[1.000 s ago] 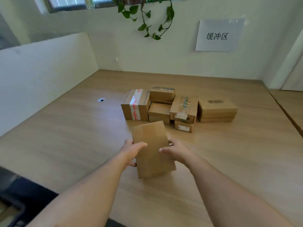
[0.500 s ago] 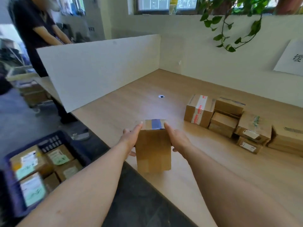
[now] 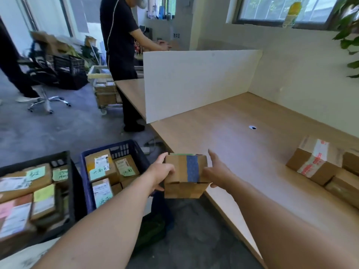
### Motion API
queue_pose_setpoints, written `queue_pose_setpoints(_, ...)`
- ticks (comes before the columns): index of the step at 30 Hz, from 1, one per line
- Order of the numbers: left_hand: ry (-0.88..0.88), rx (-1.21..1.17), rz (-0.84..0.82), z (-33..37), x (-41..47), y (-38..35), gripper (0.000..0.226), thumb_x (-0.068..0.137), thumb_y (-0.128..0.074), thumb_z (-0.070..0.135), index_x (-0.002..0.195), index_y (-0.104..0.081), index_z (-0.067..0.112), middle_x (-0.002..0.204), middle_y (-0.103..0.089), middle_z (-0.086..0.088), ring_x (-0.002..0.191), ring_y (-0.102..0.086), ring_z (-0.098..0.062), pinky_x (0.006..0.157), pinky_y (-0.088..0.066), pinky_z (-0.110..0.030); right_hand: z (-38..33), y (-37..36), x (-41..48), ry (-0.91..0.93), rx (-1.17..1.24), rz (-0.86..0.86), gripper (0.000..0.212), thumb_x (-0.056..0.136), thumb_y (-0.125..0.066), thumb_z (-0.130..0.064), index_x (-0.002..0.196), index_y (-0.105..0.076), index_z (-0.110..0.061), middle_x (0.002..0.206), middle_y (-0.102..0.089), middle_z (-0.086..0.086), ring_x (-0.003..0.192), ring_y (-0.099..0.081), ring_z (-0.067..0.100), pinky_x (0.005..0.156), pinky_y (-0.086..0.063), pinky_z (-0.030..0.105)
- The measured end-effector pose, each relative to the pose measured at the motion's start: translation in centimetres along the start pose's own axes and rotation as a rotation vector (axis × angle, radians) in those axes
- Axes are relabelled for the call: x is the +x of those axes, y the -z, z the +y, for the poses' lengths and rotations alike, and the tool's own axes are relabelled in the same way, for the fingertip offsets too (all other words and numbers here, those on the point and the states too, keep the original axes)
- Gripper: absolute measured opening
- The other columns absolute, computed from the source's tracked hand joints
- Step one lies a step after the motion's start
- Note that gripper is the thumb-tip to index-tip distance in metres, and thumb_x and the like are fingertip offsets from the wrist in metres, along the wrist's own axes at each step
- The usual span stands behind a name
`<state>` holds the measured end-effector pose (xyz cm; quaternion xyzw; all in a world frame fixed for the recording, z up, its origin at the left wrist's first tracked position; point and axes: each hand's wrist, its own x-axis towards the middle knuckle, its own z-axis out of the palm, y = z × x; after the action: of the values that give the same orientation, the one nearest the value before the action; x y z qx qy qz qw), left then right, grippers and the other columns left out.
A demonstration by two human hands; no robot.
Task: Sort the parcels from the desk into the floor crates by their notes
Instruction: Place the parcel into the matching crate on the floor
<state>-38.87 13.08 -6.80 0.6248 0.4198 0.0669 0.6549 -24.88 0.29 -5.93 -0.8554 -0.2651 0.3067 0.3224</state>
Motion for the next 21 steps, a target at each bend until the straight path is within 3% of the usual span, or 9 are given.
queue_pose_setpoints(2,0.007,0.015,0.025,-1.1,-0.2,2.3,0.05,0.093,-0.048,0.011,0.134,-0.035,0.036,0.11,-0.047,-0.007,0.096,-0.05,-0.03,0.077,-0.054,-0.048,-1.3,-2.1,0.5,0.054,-0.052,-0.08,0.081,0.094,-0.059,-0.026,0.151,-0.003,-0.041,0.133,-0.049,0.008,0.101,-0.06,0.024,0.074,-0.057,0.035)
queue_pose_setpoints(4,0.032,0.002,0.063,-2.7,-0.4,4.3,0.037,0.094,-0.049,0.016,0.126,-0.038,0.03,0.113,-0.047,-0.01,0.093,-0.051,-0.028,0.073,-0.054,-0.044,-2.4,-4.3,0.8,0.13,-0.191,-0.112,0.07,0.094,-0.058,-0.028,0.149,-0.015,-0.039,0.127,-0.054,0.007,0.1,-0.061,0.023,0.077,-0.057,0.036)
queue_pose_setpoints(6,0.061,-0.037,0.106,-4.0,-0.3,6.0,0.026,0.094,-0.053,0.026,0.118,-0.042,0.027,0.116,-0.049,-0.01,0.098,-0.052,-0.03,0.08,-0.055,-0.049,-3.4,-6.2,1.3,0.193,-0.256,-0.134,0.054,0.094,-0.058,-0.032,0.141,-0.03,-0.032,0.118,-0.056,0.003,0.093,-0.058,0.018,0.069,-0.053,0.03)
queue_pose_setpoints(11,0.096,-0.127,0.236,-5.7,0.3,9.2,0.031,0.096,-0.046,0.052,0.107,-0.048,0.023,0.111,-0.061,-0.009,0.104,-0.059,-0.029,0.093,-0.049,-0.053,-6.1,-9.9,3.1,0.177,-0.195,-0.213,0.027,0.097,-0.051,-0.037,0.118,-0.047,-0.022,0.1,-0.053,-0.005,0.081,-0.053,0.007,0.067,-0.049,0.026)
queue_pose_setpoints(14,0.109,-0.094,0.367,-6.6,0.6,10.5,0.031,0.101,-0.039,0.046,0.108,-0.048,0.017,0.103,-0.061,-0.005,0.091,-0.058,-0.02,0.072,-0.051,-0.036,-7.2,-11.9,4.5,0.272,-0.247,-0.185,0.022,0.099,-0.047,-0.04,0.107,-0.05,-0.02,0.097,-0.056,-0.005,0.075,-0.054,0.004,0.057,-0.042,0.022)
queue_pose_setpoints(15,0.116,-0.044,0.433,-6.9,0.8,11.0,0.027,0.1,-0.043,0.041,0.106,-0.049,0.016,0.104,-0.059,-0.006,0.09,-0.057,-0.02,0.069,-0.052,-0.036,-7.6,-12.4,5.0,0.299,-0.276,-0.176,0.019,0.099,-0.048,-0.038,0.104,-0.049,-0.019,0.094,-0.057,-0.005,0.073,-0.054,0.005,0.054,-0.039,0.021)
queue_pose_setpoints(17,0.131,0.002,0.52,-7.5,1.4,12.5,0.016,0.094,-0.056,0.029,0.101,-0.047,0.017,0.108,-0.058,-0.007,0.095,-0.057,-0.023,0.082,-0.056,-0.046,-8.5,-13.5,6.2,0.324,-0.306,-0.178,0.016,0.098,-0.051,-0.032,0.105,-0.046,-0.02,0.094,-0.059,-0.003,0.072,-0.055,0.009,0.052,-0.039,0.023)
queue_pose_setpoints(19,0.129,0.0,0.541,-7.5,2.0,14.0,0.029,0.089,-0.062,0.017,0.111,-0.045,0.021,0.112,-0.058,-0.004,0.098,-0.058,-0.024,0.086,-0.056,-0.046,-9.5,-14.7,8.0,0.351,-0.302,-0.241,0.03,0.096,-0.054,-0.027,0.123,-0.041,-0.023,0.102,-0.061,-0.002,0.08,-0.06,0.014,0.06,-0.046,0.025)
queue_pose_setpoints(21,0.11,-0.03,0.509,-7.0,2.3,15.3,0.065,0.088,-0.062,0.005,0.14,-0.032,0.03,0.119,-0.06,-0.001,0.103,-0.059,-0.022,0.078,-0.057,-0.039,-10.5,-16.0,9.8,0.416,-0.316,-0.296,0.056,0.093,-0.058,-0.027,0.141,-0.03,-0.031,0.116,-0.062,0.0,0.094,-0.062,0.018,0.073,-0.053,0.03)
